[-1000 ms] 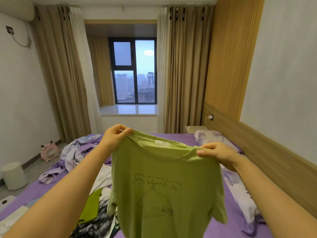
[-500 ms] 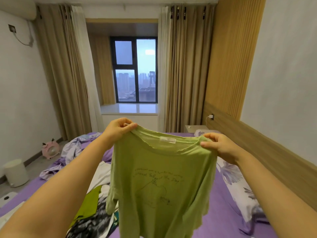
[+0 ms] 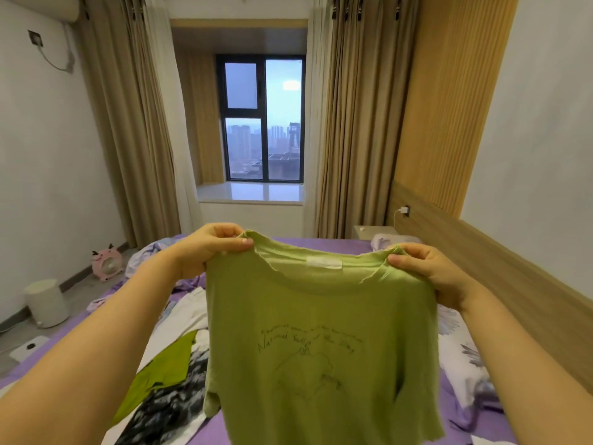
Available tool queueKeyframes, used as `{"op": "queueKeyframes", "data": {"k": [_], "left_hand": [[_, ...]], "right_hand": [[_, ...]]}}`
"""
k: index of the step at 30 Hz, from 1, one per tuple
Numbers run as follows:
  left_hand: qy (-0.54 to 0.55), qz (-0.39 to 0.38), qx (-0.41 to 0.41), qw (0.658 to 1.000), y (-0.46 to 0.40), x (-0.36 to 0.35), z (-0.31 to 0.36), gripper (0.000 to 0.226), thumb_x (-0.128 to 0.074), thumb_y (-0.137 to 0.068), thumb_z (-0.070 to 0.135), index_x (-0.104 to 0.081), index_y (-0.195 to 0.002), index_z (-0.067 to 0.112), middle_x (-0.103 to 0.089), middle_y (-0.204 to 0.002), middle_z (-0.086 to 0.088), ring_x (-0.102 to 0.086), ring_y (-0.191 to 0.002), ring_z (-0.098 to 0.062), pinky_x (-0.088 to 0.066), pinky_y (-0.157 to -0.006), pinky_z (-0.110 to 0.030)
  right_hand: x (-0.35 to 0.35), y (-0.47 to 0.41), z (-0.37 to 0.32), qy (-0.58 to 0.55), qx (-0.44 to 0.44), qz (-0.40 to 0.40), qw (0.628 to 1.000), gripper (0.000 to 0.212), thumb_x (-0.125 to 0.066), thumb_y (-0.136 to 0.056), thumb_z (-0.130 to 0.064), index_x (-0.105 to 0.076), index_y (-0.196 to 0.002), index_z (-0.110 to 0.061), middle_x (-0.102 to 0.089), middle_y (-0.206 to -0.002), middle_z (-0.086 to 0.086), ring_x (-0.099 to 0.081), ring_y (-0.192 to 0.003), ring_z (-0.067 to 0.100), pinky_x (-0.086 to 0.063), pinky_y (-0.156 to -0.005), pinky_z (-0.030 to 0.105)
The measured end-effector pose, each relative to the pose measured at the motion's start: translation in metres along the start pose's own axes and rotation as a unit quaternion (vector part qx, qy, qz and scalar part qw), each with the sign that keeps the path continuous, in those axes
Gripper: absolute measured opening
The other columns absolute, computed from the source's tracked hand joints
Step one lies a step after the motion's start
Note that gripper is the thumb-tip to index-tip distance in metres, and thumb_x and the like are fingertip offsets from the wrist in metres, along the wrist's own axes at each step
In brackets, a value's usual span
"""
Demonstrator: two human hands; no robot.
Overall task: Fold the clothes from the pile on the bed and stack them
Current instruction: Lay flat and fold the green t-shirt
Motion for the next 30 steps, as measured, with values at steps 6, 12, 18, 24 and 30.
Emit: {"op": "queueKeyframes", "data": {"k": [6, 12, 18, 24, 30], "left_hand": [[-0.04, 0.0, 0.111, 0.993, -0.009, -0.029, -0.102, 0.003, -0.066, -0.086, 0.006, -0.064, -0.089, 0.005, -0.066, -0.084, -0.011, -0.065, -0.073, -0.017, -0.056, -0.067, -0.024], [-0.117, -0.007, 0.227, 0.967, -0.016, -0.053, -0.237, 0.013, -0.061, -0.09, 0.001, -0.065, -0.084, 0.012, -0.062, -0.085, -0.015, -0.055, -0.081, -0.023, -0.043, -0.077, -0.035], [-0.208, 0.012, 0.291, 0.934, -0.036, -0.06, -0.346, 0.02, -0.07, -0.086, 0.017, -0.062, -0.068, 0.019, -0.06, -0.074, -0.004, -0.053, -0.071, -0.015, -0.038, -0.063, -0.026], [-0.195, 0.004, 0.318, 0.928, -0.067, -0.057, -0.426, 0.011, -0.057, -0.094, 0.014, -0.065, -0.087, 0.012, -0.061, -0.083, -0.005, -0.053, -0.08, -0.017, -0.039, -0.071, -0.028], [-0.184, 0.051, 0.342, 0.92, -0.109, -0.057, -0.476, 0.014, -0.063, -0.09, 0.022, -0.07, -0.092, 0.009, -0.068, -0.088, -0.007, -0.06, -0.085, -0.022, -0.046, -0.076, -0.032]], "right_hand": [[-0.003, -0.001, 0.107, 0.075, -0.159, -0.03, 0.984, 0.036, -0.071, -0.075, -0.025, -0.07, -0.105, -0.006, -0.072, -0.106, 0.012, -0.068, -0.094, 0.02, -0.054, -0.078, 0.026], [-0.013, 0.01, 0.241, 0.161, -0.296, 0.019, 0.941, 0.014, -0.065, -0.089, -0.011, -0.068, -0.092, 0.002, -0.063, -0.084, 0.011, -0.055, -0.076, 0.018, -0.042, -0.072, 0.031], [-0.037, 0.002, 0.331, 0.249, -0.371, 0.053, 0.893, 0.021, -0.068, -0.087, -0.018, -0.054, -0.073, -0.009, -0.044, -0.068, 0.007, -0.038, -0.065, 0.017, -0.027, -0.057, 0.029], [-0.053, -0.029, 0.395, 0.405, -0.403, 0.065, 0.818, 0.037, -0.057, -0.093, -0.022, -0.041, -0.06, -0.021, -0.044, -0.06, -0.005, -0.048, -0.073, 0.019, -0.025, -0.057, 0.031], [-0.049, -0.055, 0.434, 0.329, -0.378, 0.193, 0.843, 0.031, -0.058, -0.093, -0.021, -0.048, -0.064, -0.015, -0.047, -0.053, 0.001, -0.056, -0.054, 0.027, -0.041, -0.057, 0.035]]}}
Point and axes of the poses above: each hand's wrist, its own y-axis away from the middle knuckle, its own x-axis out of the back of the hand, z = x × y, the point moved 2 cm from there along -y, towards the middle knuckle
